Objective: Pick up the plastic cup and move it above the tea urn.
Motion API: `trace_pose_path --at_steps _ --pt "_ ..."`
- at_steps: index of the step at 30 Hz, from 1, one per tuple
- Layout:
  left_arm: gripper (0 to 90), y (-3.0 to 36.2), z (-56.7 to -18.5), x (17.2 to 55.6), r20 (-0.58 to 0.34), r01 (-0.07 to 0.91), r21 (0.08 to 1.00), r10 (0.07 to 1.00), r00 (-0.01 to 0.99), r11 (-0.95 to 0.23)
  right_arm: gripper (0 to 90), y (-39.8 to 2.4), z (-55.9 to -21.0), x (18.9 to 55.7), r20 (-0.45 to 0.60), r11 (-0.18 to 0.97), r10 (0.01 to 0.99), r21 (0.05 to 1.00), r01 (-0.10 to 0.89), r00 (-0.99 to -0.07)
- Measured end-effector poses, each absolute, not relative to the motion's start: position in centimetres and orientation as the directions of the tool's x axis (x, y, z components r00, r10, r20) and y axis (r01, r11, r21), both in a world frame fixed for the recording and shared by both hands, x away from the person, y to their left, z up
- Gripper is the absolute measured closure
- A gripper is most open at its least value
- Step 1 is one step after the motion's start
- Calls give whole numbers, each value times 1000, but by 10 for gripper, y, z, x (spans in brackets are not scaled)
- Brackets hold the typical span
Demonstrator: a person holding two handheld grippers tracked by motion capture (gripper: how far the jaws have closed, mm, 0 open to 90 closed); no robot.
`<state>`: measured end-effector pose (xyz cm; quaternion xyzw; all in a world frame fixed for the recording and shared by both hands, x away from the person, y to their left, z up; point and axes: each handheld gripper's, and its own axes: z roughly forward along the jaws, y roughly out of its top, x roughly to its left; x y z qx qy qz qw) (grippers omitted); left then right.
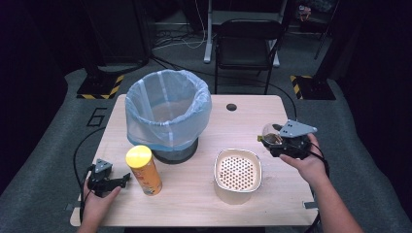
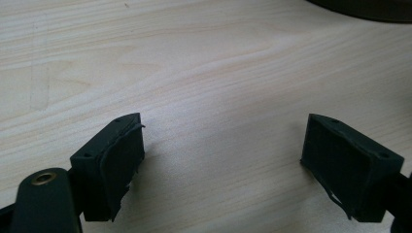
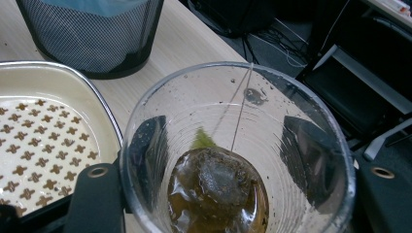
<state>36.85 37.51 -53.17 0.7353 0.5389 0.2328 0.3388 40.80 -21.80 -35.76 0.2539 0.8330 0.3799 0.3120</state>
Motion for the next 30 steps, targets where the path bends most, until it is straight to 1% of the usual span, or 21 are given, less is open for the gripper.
trace_pose_path --at_steps 8,9,17,23,30 --pt "150 375 -532 369 -23 635 749 950 311 -190 339 -211 -354 414 -348 601 624 786 146 -699" --pt "151 375 -532 369 -23 634 749 950 310 -189 339 -209 -354 414 -359 602 622 787 133 -696" --pt "151 375 -532 368 -23 635 749 950 311 -190 339 -189 -346 401 -492 676 505 736 -30 -709" --pt "150 375 -532 368 -23 635 749 950 311 -190 339 -178 -347 394 -543 707 446 701 -91 -712" --pt "151 375 -532 369 -23 635 749 950 311 -190 339 -172 -353 392 -614 748 390 646 -153 -686"
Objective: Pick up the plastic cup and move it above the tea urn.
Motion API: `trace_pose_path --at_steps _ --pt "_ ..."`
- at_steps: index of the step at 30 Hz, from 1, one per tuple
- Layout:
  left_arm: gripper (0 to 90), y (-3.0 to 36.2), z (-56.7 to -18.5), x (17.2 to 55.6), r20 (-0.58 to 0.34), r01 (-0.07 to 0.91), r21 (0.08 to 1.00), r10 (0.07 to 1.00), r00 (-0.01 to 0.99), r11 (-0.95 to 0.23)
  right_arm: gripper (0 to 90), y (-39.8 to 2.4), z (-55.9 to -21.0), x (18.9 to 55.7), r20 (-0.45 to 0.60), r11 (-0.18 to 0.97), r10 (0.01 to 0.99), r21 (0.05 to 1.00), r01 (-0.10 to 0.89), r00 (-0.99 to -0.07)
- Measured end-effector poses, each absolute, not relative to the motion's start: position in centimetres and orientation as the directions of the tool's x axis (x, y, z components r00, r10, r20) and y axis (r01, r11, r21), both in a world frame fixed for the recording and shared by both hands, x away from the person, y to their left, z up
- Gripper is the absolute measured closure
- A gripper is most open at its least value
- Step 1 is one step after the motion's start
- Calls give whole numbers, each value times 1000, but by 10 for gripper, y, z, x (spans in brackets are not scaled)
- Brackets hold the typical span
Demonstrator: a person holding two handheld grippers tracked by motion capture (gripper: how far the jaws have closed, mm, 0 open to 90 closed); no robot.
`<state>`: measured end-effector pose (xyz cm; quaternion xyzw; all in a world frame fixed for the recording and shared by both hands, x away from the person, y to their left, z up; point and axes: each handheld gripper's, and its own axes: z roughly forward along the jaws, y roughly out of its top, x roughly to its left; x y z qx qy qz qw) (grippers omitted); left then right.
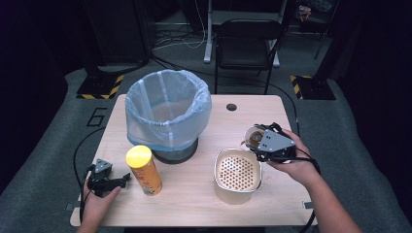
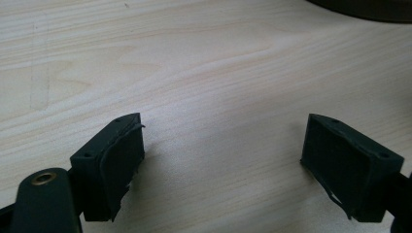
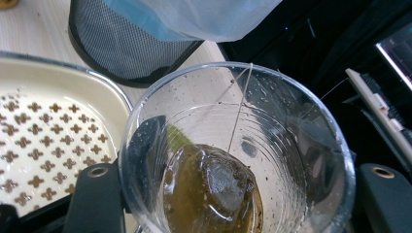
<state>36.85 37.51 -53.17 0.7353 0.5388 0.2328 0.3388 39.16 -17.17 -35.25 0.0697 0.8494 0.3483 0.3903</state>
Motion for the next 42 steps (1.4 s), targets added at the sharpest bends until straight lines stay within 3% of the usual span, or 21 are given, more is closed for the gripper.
trace_pose_path --at_steps 13,29,34,42 --pt "151 375 -532 368 -23 635 749 950 311 -190 341 -165 -359 387 -671 780 337 592 -203 -661" --pt "150 375 -532 368 -23 635 749 950 311 -190 348 -155 -368 376 -771 852 239 458 -254 -590" --pt "151 375 -532 368 -22 635 749 950 311 -190 350 -146 -373 367 -850 901 141 323 -289 -508" --pt "151 375 -532 368 -22 635 749 950 311 -190 354 -128 -393 353 -938 948 -114 -4 -317 -326"
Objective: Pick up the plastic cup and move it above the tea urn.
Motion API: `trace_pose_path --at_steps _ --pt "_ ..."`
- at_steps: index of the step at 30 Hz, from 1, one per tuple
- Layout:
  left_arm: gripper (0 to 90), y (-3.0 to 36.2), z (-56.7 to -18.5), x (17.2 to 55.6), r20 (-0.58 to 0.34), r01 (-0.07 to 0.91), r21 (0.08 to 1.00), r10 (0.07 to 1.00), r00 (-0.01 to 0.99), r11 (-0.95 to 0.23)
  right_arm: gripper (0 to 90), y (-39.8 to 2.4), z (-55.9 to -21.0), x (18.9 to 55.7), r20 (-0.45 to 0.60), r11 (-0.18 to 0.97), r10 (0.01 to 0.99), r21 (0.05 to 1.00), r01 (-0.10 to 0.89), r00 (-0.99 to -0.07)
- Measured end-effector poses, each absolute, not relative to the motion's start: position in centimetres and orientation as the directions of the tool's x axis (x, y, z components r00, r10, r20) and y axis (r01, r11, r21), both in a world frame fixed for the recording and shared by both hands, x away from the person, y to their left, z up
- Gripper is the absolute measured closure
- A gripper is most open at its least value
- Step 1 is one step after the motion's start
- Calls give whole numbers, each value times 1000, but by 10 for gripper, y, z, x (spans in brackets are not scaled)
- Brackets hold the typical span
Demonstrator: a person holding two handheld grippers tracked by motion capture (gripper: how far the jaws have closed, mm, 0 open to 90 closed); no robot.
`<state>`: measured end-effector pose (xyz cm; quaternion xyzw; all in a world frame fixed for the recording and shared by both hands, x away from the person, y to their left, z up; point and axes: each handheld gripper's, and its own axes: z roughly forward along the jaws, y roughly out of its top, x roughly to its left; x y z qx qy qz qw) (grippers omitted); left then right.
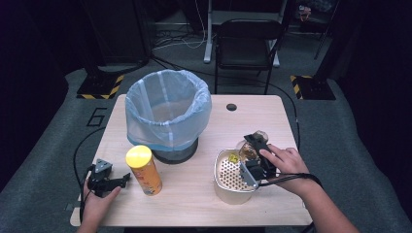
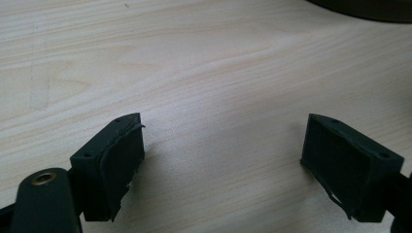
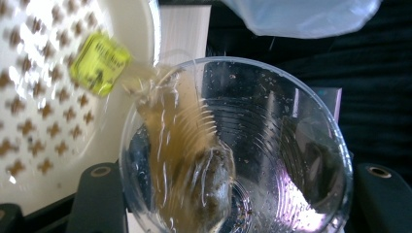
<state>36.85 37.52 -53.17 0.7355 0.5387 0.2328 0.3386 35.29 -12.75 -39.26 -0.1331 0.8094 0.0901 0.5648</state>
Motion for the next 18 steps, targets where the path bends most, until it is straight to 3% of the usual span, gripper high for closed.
trace_pose_path --at_steps 4,9,15,17,18 --pt "151 375 -532 368 -22 635 749 950 311 -191 359 -119 -403 348 -931 918 -302 -226 -327 -205" --pt "151 375 -532 368 -23 635 749 950 311 -190 361 -112 -409 342 -837 799 -546 -508 -322 -35" --pt "150 375 -532 368 -22 635 749 950 311 -190 359 -113 -416 337 -800 765 -599 -583 -272 32" --pt "151 375 -532 368 -23 635 749 950 311 -190 359 -114 -420 337 -823 789 -567 -538 -298 -16" --pt "150 375 -532 368 -23 635 749 950 311 -190 359 -112 -416 335 -804 770 -594 -573 -280 13"
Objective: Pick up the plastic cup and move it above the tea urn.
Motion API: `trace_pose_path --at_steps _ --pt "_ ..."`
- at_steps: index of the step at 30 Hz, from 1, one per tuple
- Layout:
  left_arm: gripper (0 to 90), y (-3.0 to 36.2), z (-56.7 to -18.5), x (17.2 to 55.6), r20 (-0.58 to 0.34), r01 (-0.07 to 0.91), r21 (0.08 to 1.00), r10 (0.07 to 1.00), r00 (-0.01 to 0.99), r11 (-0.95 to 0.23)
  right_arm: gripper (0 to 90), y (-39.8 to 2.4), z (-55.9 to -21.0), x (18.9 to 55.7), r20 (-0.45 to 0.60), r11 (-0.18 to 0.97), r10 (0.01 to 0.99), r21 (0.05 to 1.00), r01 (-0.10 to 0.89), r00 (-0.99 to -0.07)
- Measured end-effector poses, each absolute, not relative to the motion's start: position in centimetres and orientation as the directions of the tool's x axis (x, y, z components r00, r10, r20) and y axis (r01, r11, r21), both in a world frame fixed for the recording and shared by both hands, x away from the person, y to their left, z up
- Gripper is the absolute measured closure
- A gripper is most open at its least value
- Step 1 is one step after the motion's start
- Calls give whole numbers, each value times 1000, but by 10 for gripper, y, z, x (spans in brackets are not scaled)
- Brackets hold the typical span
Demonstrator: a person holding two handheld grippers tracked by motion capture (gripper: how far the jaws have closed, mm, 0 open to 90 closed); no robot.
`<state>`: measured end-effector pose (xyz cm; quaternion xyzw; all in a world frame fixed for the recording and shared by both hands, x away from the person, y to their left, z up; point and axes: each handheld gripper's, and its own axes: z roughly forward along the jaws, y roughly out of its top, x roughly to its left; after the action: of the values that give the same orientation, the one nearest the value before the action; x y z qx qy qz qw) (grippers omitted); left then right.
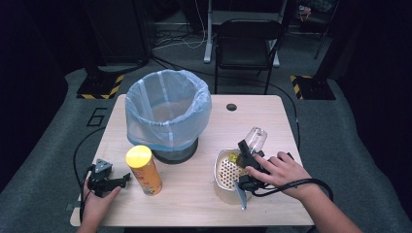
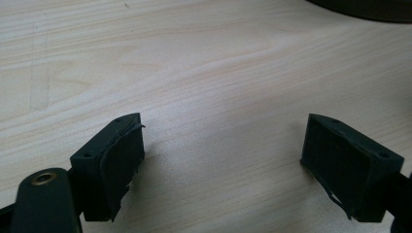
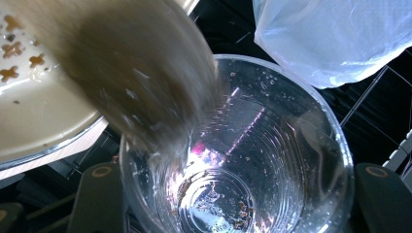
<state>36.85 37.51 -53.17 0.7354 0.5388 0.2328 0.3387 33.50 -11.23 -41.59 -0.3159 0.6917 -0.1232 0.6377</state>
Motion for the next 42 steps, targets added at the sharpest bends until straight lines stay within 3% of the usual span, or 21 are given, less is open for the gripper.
trace_pose_path --at_steps 13,42 --pt "150 375 -532 368 -23 635 749 950 311 -190 355 -108 -410 334 -804 761 -595 -562 -325 -5" --pt "151 375 -532 368 -23 635 749 950 311 -190 353 -106 -408 331 -821 774 -571 -543 -325 11"
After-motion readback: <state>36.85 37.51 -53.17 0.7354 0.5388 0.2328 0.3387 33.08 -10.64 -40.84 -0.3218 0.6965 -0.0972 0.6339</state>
